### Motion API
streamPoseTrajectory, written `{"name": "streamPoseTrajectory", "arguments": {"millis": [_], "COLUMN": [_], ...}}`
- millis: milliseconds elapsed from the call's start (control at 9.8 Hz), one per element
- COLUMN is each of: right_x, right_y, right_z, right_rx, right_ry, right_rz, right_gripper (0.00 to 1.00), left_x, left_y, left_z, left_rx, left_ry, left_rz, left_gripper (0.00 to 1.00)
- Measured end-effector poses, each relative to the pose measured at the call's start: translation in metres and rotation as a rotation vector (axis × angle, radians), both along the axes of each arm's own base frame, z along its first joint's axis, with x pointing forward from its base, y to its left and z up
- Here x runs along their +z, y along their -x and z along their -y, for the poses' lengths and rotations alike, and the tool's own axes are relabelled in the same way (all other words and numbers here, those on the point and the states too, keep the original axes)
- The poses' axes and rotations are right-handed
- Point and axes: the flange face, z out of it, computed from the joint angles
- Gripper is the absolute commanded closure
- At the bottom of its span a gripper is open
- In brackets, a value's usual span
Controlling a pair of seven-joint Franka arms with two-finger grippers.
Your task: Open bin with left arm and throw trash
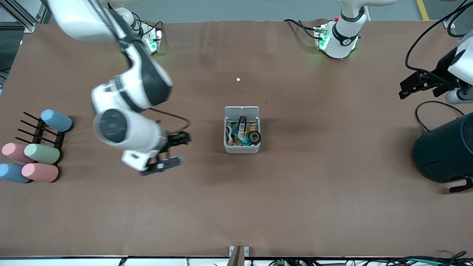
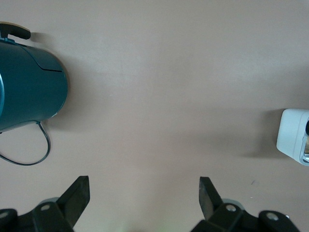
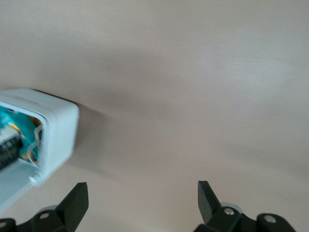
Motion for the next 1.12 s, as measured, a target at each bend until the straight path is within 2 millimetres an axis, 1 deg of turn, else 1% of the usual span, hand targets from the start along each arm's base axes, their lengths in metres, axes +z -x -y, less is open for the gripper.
{"name": "streamPoseTrajectory", "arguments": {"millis": [102, 204, 306, 408, 510, 612, 714, 816, 1020, 1122], "right_x": [0.031, 0.067, 0.105, 0.138, 0.166, 0.188, 0.205, 0.221, 0.253, 0.260], "right_y": [0.000, 0.007, 0.019, 0.032, 0.046, 0.058, 0.067, 0.078, 0.106, 0.116], "right_z": [0.038, 0.071, 0.107, 0.144, 0.179, 0.207, 0.221, 0.223, 0.223, 0.223], "right_rx": [-0.010, -0.003, -0.007, -0.039, -0.083, -0.121, -0.143, -0.152, -0.205, -0.233], "right_ry": [0.030, 0.068, 0.100, 0.115, 0.120, 0.120, 0.118, 0.116, 0.116, 0.117], "right_rz": [0.011, 0.033, 0.047, 0.056, 0.066, 0.081, 0.102, 0.119, 0.144, 0.151], "right_gripper": [0.00, 0.00, 0.00, 0.00, 0.00, 0.00, 0.00, 0.00, 0.00, 0.00], "left_x": [0.000, 0.000, 0.000, 0.000, 0.000, 0.000, 0.000, 0.000, 0.000, 0.000], "left_y": [0.000, 0.000, 0.000, 0.000, -0.001, -0.001, -0.001, -0.001, -0.001, -0.001], "left_z": [0.000, 0.000, 0.000, 0.000, 0.000, 0.000, 0.000, -0.001, -0.001, -0.001], "left_rx": [0.000, 0.000, 0.000, 0.000, 0.000, 0.000, 0.000, 0.001, 0.001, 0.001], "left_ry": [0.000, 0.000, 0.000, 0.000, 0.000, 0.000, 0.000, 0.000, 0.000, 0.000], "left_rz": [0.000, 0.000, 0.000, 0.000, 0.000, 0.000, -0.001, 0.000, -0.001, -0.001], "left_gripper": [0.00, 0.00, 0.00, 0.00, 0.00, 0.00, 0.00, 0.00, 0.00, 0.00]}}
